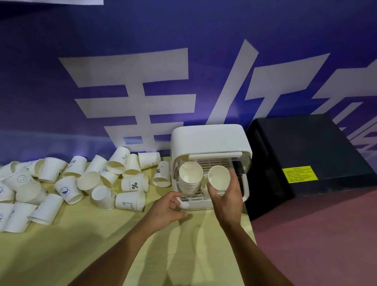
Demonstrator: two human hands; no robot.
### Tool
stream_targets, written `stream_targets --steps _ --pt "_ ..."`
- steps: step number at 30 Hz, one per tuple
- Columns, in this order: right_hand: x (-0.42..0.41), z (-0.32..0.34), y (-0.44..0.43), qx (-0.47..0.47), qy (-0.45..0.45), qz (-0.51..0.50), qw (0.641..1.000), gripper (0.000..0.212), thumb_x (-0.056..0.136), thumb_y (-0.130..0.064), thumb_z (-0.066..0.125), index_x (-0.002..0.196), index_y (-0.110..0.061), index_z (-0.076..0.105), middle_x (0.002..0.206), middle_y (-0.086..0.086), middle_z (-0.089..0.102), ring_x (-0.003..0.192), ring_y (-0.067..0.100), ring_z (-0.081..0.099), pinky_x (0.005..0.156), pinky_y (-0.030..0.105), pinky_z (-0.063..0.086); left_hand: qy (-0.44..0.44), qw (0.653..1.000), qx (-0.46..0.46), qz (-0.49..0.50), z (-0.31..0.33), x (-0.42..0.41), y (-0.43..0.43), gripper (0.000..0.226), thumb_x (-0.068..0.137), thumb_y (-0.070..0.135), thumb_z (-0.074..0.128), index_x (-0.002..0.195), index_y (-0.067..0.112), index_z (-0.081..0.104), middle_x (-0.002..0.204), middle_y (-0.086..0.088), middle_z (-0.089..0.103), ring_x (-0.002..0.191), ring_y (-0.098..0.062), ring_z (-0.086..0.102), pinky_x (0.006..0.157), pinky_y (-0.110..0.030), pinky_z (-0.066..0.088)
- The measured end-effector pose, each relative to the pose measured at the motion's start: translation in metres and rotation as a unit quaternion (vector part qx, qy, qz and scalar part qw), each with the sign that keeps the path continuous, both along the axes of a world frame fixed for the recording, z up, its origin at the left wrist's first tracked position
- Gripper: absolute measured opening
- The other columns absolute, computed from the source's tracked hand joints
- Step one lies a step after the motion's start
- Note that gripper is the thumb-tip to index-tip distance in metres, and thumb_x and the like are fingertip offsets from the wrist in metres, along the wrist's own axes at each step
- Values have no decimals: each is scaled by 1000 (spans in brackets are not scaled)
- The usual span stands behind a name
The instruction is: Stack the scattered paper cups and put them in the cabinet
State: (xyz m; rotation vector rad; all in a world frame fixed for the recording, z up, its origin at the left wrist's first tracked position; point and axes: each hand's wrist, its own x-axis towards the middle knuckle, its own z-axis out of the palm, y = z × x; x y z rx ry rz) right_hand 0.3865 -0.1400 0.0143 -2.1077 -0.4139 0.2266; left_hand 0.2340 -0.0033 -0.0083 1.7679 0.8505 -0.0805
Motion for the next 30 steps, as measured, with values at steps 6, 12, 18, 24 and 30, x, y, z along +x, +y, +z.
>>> stream_targets --steps 6,12,18,24,30 --pt "6 -22 16 -102 -16 23 994 79 81 -38 81 147 -16 41 141 7 56 130 26 52 107 48 45 6 1000 11 10 -3 -2 11 56 73 30 85 122 32 57 109 8 64 99 -9 60 82 -20 48" --pt "12 -33 26 -145 -1 32 989 58 75 -37 83 120 -24 49 116 2 65 108 27 61 89 44 52 11 1000 12 25 -2 -7 17 54 75 28 84 122 30 58 108 11 63 100 -10 59 80 -19 46" --pt "16 -46 24 -195 24 62 979 92 71 -45 84 143 -14 37 148 12 48 134 33 46 108 51 42 11 999 16 30 -1 -10 19 51 77 28 82 121 33 57 106 15 61 100 -10 59 79 -18 46" --pt "-28 -26 11 -88 -107 46 989 52 85 -21 74 132 -13 54 125 8 57 117 27 52 100 45 45 1 999 14 38 6 -19 21 50 78 31 82 118 37 54 109 14 60 100 -5 58 82 -18 48" --pt "-83 -45 12 -63 -94 139 984 34 85 -16 75 117 -17 63 111 -4 62 103 20 59 87 38 52 3 996 24 84 6 -46 35 54 74 34 84 120 32 56 109 11 59 100 -8 57 82 -20 47"
